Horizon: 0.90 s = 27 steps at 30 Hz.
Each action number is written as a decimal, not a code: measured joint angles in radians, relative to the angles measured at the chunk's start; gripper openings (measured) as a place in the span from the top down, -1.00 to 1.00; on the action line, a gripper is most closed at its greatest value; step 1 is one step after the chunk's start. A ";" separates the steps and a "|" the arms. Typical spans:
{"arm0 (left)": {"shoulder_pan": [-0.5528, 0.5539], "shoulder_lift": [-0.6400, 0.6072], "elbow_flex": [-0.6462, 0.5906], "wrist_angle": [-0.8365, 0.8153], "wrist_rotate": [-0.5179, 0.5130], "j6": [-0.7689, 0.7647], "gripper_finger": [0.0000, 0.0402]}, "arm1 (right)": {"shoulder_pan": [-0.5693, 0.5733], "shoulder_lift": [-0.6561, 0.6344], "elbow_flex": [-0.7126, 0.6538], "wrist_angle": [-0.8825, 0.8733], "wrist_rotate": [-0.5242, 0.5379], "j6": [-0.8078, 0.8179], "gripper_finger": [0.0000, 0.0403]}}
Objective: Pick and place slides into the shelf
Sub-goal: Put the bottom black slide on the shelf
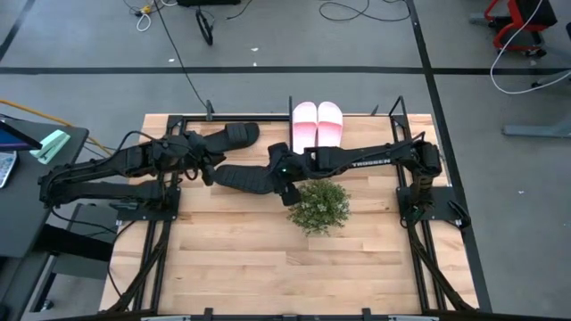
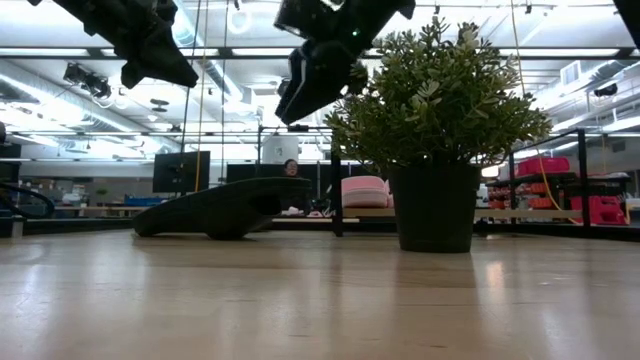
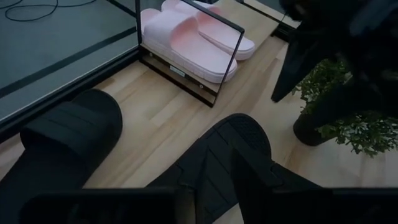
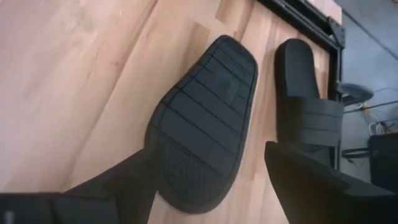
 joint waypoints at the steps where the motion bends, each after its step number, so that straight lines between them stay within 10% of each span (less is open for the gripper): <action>1: 0.000 0.000 0.000 -0.002 0.000 0.000 0.62 | 0.002 0.013 0.007 0.006 0.002 -0.012 -0.45; 17: 0.000 0.000 0.000 -0.030 0.006 -0.001 0.60 | 0.003 0.064 0.096 -0.018 0.017 0.245 -0.44; 27: 0.029 0.058 0.001 -0.138 0.237 0.122 0.51 | -0.059 0.063 0.318 -0.023 0.041 0.442 -0.35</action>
